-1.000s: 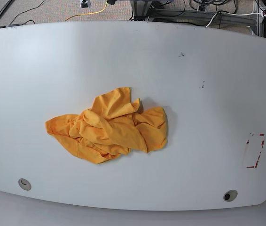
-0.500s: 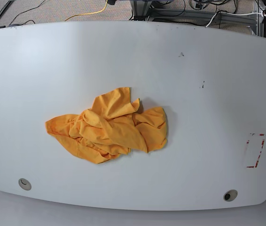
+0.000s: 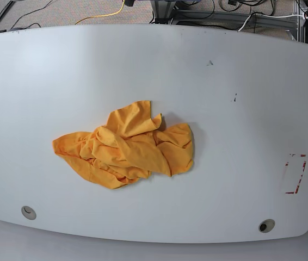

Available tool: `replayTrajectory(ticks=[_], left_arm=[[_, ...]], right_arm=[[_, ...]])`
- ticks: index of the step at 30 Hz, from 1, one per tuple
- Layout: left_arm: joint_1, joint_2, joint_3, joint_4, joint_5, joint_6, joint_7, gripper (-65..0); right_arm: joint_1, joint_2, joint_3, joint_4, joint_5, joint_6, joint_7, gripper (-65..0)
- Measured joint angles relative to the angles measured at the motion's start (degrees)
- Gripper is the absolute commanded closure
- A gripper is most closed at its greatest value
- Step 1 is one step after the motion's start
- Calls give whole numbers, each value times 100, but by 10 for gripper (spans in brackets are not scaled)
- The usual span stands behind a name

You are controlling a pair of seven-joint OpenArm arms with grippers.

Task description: Layout the t-shirt on the table in an organized manner, then fold the t-shirt properly

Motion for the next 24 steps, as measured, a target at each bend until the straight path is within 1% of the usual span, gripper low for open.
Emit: replayTrajectory(ticks=[10, 16, 24], left_arm=[[-33, 17, 22, -122, 68, -44, -2, -131], [48, 13, 149, 61, 107, -46, -15, -131], [22, -26, 398, 153, 7, -44, 2, -130]], right_arm=[[-92, 39, 2, 247, 20, 0, 9, -74], [-157, 28, 2, 444, 17, 2, 4, -72], [-184, 50, 2, 348, 17, 0, -9, -72]])
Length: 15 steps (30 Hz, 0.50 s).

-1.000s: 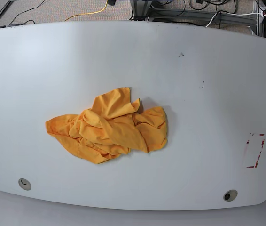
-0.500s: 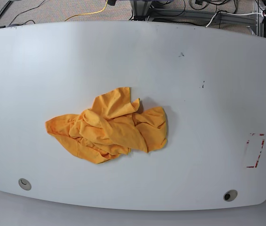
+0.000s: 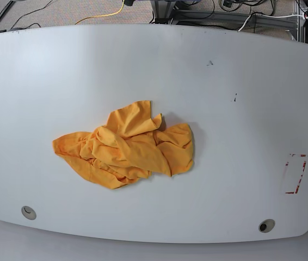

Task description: Layout the t-shirt on the table in an organized manner, then fold the t-shirt properly

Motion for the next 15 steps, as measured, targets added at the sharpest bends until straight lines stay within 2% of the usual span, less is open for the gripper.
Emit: replayTrajectory(ticks=[5, 12, 15], left_arm=[[181, -146, 94, 330, -378, -136, 76, -123], [544, -555, 70, 970, -922, -90, 129, -121], [660, -623, 42, 1281, -1034, -33, 81, -120]], right_arm=[[-87, 48, -2, 15, 2, -4, 164, -71], [-350, 142, 2, 188, 2, -44, 203, -69], [-387, 136, 2, 188, 2, -46, 136, -69]])
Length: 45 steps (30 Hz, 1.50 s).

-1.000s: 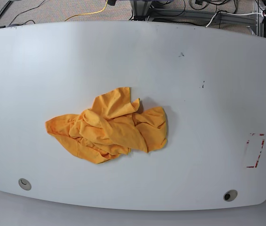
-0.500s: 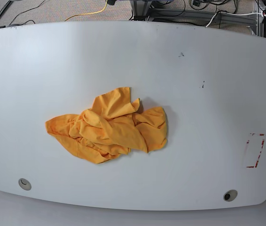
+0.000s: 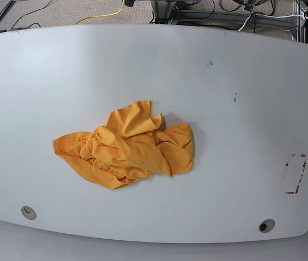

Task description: Layout the t-shirt on the table in an organized manner, then fold the t-shirt properly

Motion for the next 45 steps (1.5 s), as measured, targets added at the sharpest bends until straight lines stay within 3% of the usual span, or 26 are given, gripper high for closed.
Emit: replayTrajectory(ticks=[10, 19, 38, 45], left_arm=[[251, 111, 284, 555, 426, -122, -59, -121], [588, 33, 669, 1034, 472, -101, 140, -115], [1517, -70, 575, 2430, 398, -83, 155, -118], [1436, -48, 573, 2444, 400, -81, 160, -130]], right_arm=[[26, 66, -4, 39, 144, 46, 2, -70], [-111, 240, -2, 439, 643, 0, -151, -70], [-1244, 177, 186, 2406, 426, 0, -125, -68], [-1300, 177, 286, 2592, 426, -39, 197, -68]])
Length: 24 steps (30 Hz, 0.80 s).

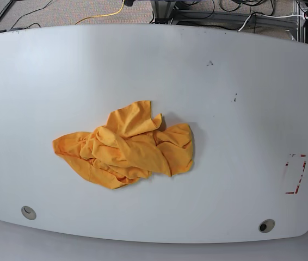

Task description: Layout the t-shirt on the table in an organized manner, then fold the t-shirt properly

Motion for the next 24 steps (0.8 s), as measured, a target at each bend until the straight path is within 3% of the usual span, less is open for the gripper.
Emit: replayTrajectory(ticks=[12, 24], left_arm=[[-682, 83, -26, -608, 181, 22, 68, -138], [-629, 313, -105, -549, 164, -37, 146, -141]], right_arm=[[326, -28, 153, -170, -42, 0, 105, -70], [417, -48, 774, 483, 66, 39, -544, -69]])
